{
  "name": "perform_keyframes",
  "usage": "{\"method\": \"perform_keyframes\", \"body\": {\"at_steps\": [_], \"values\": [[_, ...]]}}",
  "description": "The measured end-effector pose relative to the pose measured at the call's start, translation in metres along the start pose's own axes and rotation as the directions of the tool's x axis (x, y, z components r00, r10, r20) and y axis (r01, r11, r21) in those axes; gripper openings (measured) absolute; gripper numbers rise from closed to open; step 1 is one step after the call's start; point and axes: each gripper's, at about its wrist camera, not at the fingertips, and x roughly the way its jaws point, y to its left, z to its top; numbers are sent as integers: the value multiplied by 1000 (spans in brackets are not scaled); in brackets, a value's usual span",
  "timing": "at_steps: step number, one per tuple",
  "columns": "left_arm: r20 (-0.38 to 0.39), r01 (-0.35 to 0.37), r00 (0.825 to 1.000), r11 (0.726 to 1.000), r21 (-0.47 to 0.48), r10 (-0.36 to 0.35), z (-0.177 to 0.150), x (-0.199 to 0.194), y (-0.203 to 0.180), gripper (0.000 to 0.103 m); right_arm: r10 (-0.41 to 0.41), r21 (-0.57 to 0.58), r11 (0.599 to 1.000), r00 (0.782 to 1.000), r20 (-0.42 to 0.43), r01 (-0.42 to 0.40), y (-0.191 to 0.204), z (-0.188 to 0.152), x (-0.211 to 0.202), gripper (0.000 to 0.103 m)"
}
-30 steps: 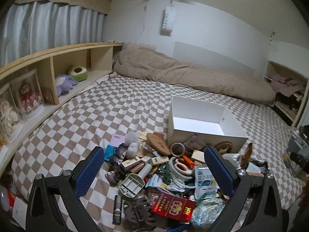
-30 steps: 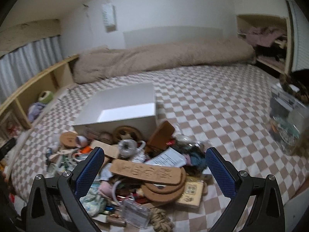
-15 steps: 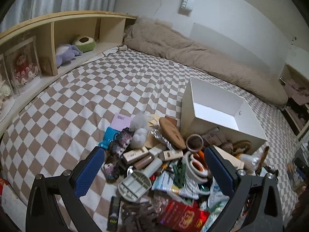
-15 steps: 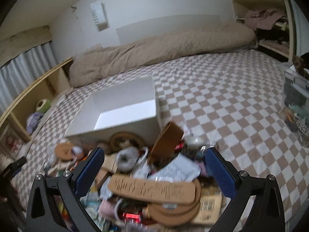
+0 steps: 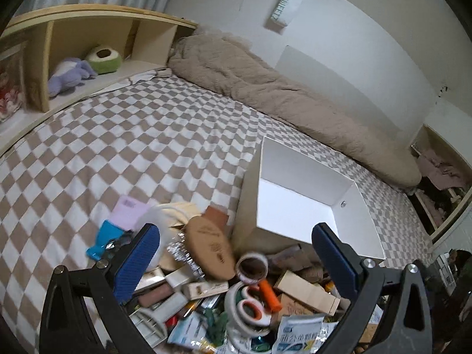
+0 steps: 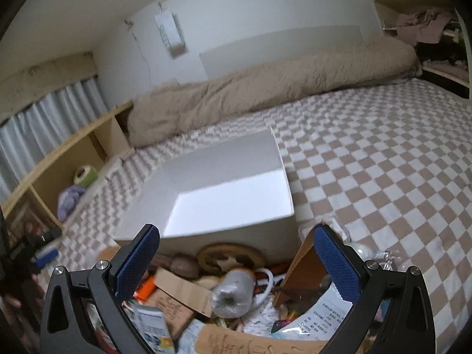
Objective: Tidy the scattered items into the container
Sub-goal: 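Lower the right gripper onto the plastic-wrapped bottle with orange cap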
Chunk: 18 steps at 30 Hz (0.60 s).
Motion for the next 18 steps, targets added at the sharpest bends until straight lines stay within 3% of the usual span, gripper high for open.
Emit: {"method": "perform_keyframes", "body": {"at_steps": [4, 7, 11, 14, 18], "values": [[-6, -20, 1000, 998, 66, 21, -6, 15, -10, 103, -51, -15, 999, 996, -71, 50, -5, -11, 18, 103], [-22, -23, 999, 992, 121, 25, -17, 25, -17, 103, -10, -11, 1000, 988, -155, 8, -6, -20, 30, 103], [-9, -91, 995, 961, 263, 97, -36, 36, -32, 103, 27, -49, 998, 983, -180, -36, 2, -33, 30, 103], [-37, -72, 996, 953, 294, 86, -45, 44, -33, 103, 75, -62, 994, 977, -197, -89, 8, -38, 29, 103], [-56, -84, 993, 944, 318, 107, -56, 52, -29, 103, 75, -67, 993, 971, -228, -92, 7, -44, 40, 103]]}}
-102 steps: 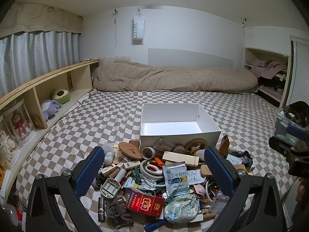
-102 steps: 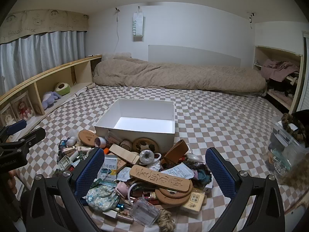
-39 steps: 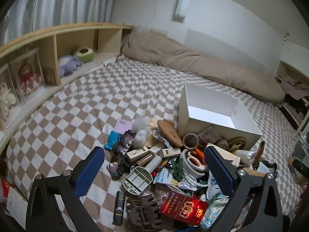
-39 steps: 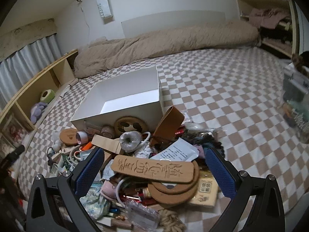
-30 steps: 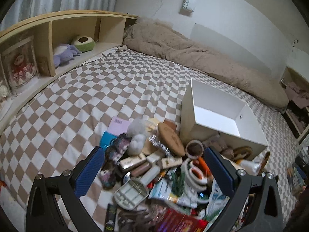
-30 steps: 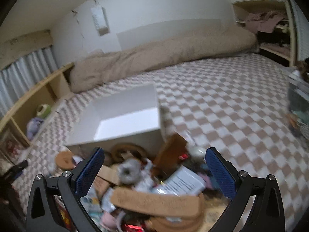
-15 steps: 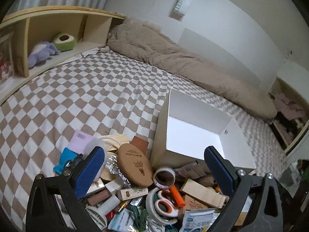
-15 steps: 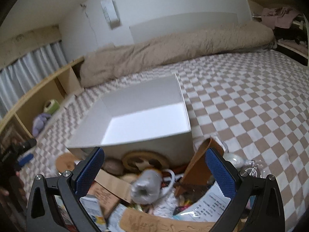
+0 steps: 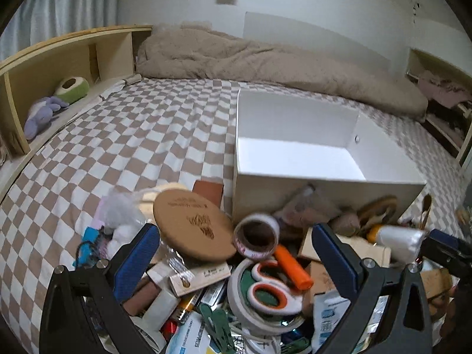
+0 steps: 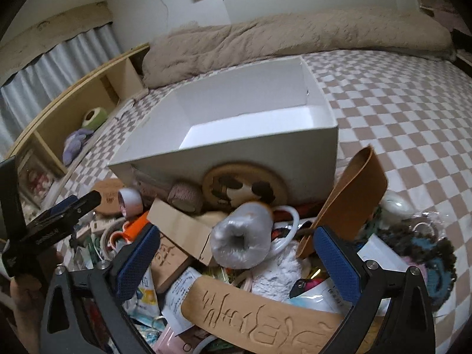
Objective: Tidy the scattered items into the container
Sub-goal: 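Lower the right gripper onto the plastic-wrapped bottle with orange cap, then close the right gripper on the wrapped bottle while the left gripper approaches the white tape roll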
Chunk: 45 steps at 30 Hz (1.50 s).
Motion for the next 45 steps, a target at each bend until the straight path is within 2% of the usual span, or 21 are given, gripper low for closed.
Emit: {"method": "perform_keyframes", "body": {"at_steps": [3, 4, 6, 7, 8, 16, 20, 27, 30, 37, 42, 45], "values": [[-14, -15, 1000, 999, 32, 16, -7, 7, -4, 103, 5, 3, 1000, 1000, -13, -5, 0, 2, 7, 101], [-16, -16, 1000, 999, 40, 16, -9, 9, -6, 103, 4, -2, 1000, 1000, -13, -4, 2, 3, 8, 94], [-21, -14, 1000, 998, 53, 15, -11, 13, -8, 103, -20, -21, 1000, 1000, -17, 20, 5, 3, 13, 71], [-23, -12, 1000, 998, 54, 13, -12, 14, -9, 103, -42, -26, 999, 999, -21, 42, 6, 3, 17, 53], [-27, -5, 1000, 999, 52, 6, -12, 16, -8, 103, -47, -23, 999, 999, -27, 47, 5, 2, 19, 46], [-21, 21, 1000, 999, 31, -20, -12, 19, -6, 103, -50, -40, 998, 998, -38, 48, 7, 2, 22, 44], [-9, 33, 999, 999, 23, -33, -12, 16, -7, 103, -32, 24, 999, 999, -4, 32, -2, 1, 10, 43], [48, 25, 998, 998, 57, -28, -8, 9, -11, 88, 24, 80, 996, 999, 26, -26, -10, -2, -8, 43], [82, 27, 996, 997, 67, -32, -6, 5, -12, 76, 32, 82, 996, 999, 31, -34, -9, -1, -11, 43], [142, 48, 987, 989, 142, -69, -7, -7, -21, 75, 50, 95, 994, 998, 33, -53, -12, -1, -14, 43], [82, 75, 993, 981, 180, -91, -7, 8, -31, 75, 57, 97, 994, 998, 34, -60, -12, -1, -17, 43], [32, 104, 993, 982, 161, -110, -6, 17, -29, 68, 63, 100, 993, 997, 33, -66, -12, -2, -20, 43]]}}
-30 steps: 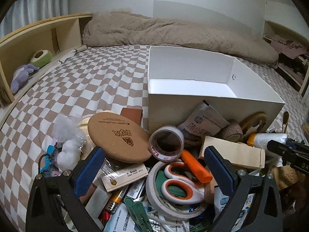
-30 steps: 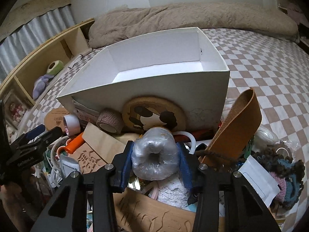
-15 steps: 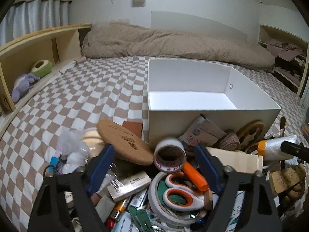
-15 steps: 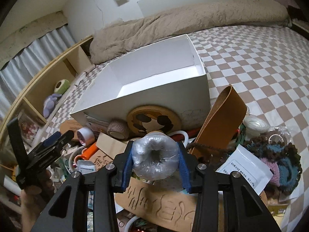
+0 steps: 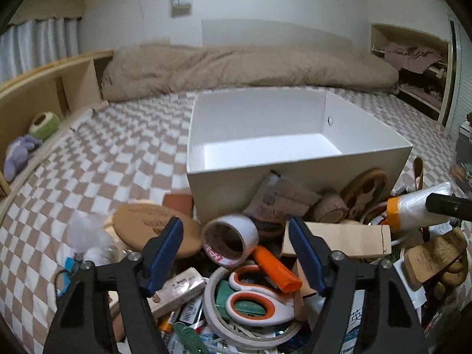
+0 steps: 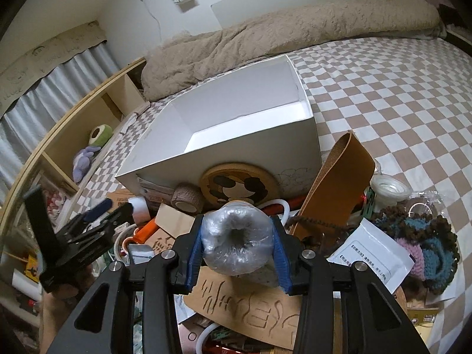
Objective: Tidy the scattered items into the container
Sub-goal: 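Close the right gripper on the wrapped bottle while the left gripper approaches the white tape roll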
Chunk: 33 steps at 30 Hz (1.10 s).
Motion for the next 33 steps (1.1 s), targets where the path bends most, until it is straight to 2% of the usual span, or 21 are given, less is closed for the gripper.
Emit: {"method": "perform_keyframes", "body": {"at_steps": [7, 12, 15, 17, 26, 33], "values": [[-101, 71, 992, 993, -93, -80, 2, 22, 15, 68, -2, -9, 1000, 999, -32, 2, 1, -2, 3, 43], [-168, 103, 979, 991, -90, -117, 4, 38, 14, 67, 6, -22, 1000, 996, -86, -8, 2, -6, 12, 43], [-203, 101, 972, 992, -71, -114, 2, 44, 9, 52, 8, -24, 1000, 994, -112, -10, 2, -8, 17, 44], [-224, 101, 968, 993, -68, -114, 0, 47, 8, 49, -3, -38, 999, 993, -115, -1, 5, -9, 18, 44], [-214, 116, 968, 990, -74, -130, -1, 42, 6, 46, 7, -20, 1000, 992, -126, -10, 4, -10, 25, 44], [-222, 112, 967, 992, -62, -124, -3, 41, 5, 46, -8, -54, 999, 993, -114, 2, 7, -10, 25, 44]]}}
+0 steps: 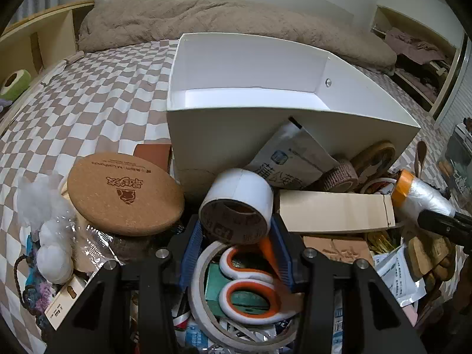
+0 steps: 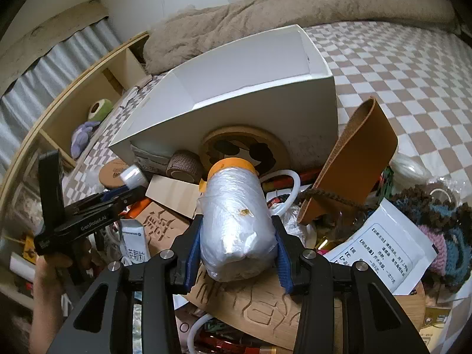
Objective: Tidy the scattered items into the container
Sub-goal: 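Close the right gripper on the wrapped bottle while the left gripper approaches the white tape roll, then close the left gripper on the white tape roll and lift it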
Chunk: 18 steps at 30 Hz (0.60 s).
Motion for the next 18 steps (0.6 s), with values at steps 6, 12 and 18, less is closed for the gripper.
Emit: {"method": "perform_keyframes", "body": {"at_steps": [6, 12, 18], "values": [[-14, 16, 1000, 998, -65, -17, -1, 2, 7, 46, 1, -11, 1000, 1000, 7, -1, 1, -1, -2, 43], [-11, 15, 1000, 996, -83, -16, -2, 2, 5, 46, 9, -1, 1000, 1000, 24, -9, 0, -1, -7, 43], [3, 34, 999, 995, -97, -34, -2, -1, 8, 42, 27, 10, 1000, 998, 51, -28, -1, -2, -14, 43]]}}
